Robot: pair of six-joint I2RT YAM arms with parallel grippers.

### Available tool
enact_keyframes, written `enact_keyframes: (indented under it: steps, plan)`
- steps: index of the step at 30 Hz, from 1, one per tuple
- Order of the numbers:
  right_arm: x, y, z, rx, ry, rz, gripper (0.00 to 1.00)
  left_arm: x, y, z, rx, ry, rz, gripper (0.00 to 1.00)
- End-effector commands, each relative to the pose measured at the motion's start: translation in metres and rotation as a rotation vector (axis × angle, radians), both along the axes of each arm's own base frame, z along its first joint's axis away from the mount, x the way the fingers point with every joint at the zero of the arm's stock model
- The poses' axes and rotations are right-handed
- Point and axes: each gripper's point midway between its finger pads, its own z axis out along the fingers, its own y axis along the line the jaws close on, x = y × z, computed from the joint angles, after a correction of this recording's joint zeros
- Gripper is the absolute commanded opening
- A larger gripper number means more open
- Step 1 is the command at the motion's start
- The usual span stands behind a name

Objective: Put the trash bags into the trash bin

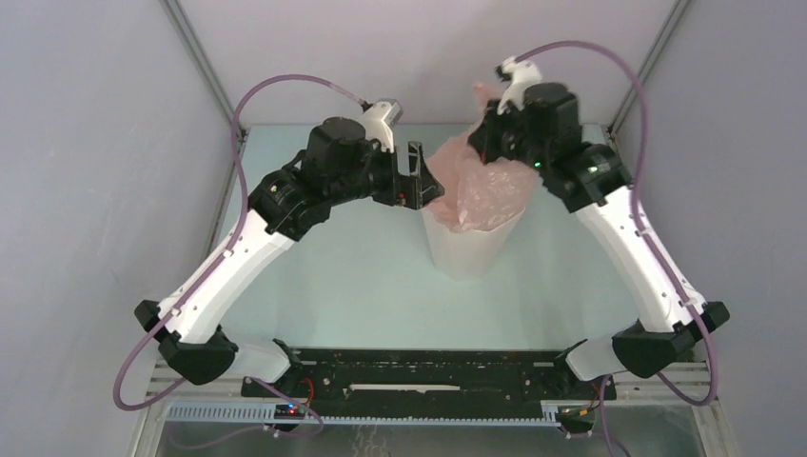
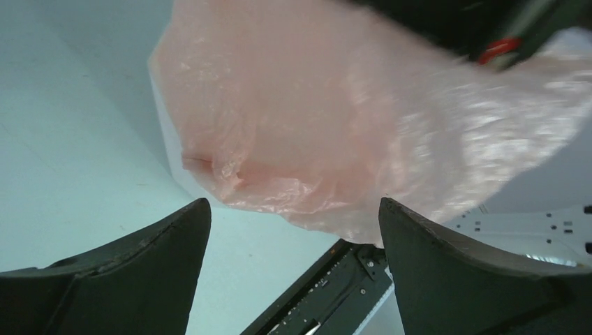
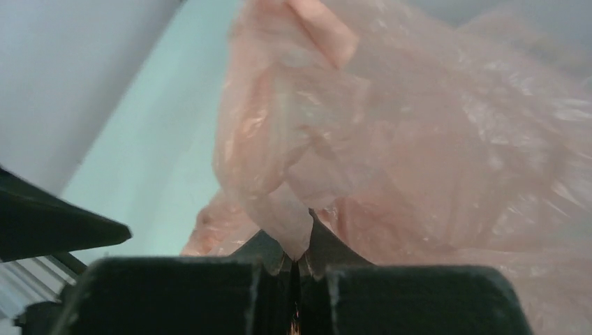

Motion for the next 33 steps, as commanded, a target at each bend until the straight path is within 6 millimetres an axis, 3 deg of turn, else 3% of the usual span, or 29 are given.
enact_keyframes:
  steps: [1, 4, 7, 11, 14, 16, 19, 24, 27, 33]
  plan:
    - [0.015, 0.007, -0.033, -0.080, -0.036, -0.108, 0.00, -0.025, -0.021, 0.028, -0.158, -0.080, -0.175, 0.95]
    - [0.016, 0.014, -0.048, -0.049, 0.038, -0.096, 0.00, -0.046, -0.040, 0.018, -0.140, -0.140, -0.327, 0.91]
    - [0.016, 0.009, -0.043, -0.023, 0.058, -0.095, 0.00, -0.063, -0.057, 0.008, -0.064, -0.199, -0.400, 0.88]
    - [0.012, 0.001, -0.027, 0.015, 0.048, -0.090, 0.00, -0.062, -0.076, -0.016, 0.038, -0.231, -0.385, 0.98]
    - [0.006, -0.002, -0.013, 0.084, 0.061, -0.082, 0.00, -0.036, -0.077, -0.030, 0.125, -0.254, -0.257, 1.00]
    - [-0.002, 0.000, -0.002, 0.120, 0.062, -0.054, 0.00, -0.013, -0.071, -0.031, 0.175, -0.271, -0.142, 0.95]
    - [-0.015, 0.000, 0.015, 0.160, 0.047, -0.023, 0.00, 0.013, -0.071, -0.036, 0.217, -0.263, -0.046, 0.77]
    - [-0.044, 0.003, 0.035, 0.255, 0.043, 0.048, 0.00, 0.048, -0.071, -0.073, 0.250, -0.151, 0.061, 0.57]
    - [-0.056, 0.006, 0.026, 0.297, 0.066, 0.076, 0.00, 0.051, -0.076, -0.081, 0.272, -0.143, 0.039, 0.54]
    - [-0.051, 0.003, -0.023, 0.287, 0.157, 0.047, 0.00, 0.024, -0.083, -0.073, 0.213, -0.132, -0.083, 0.58]
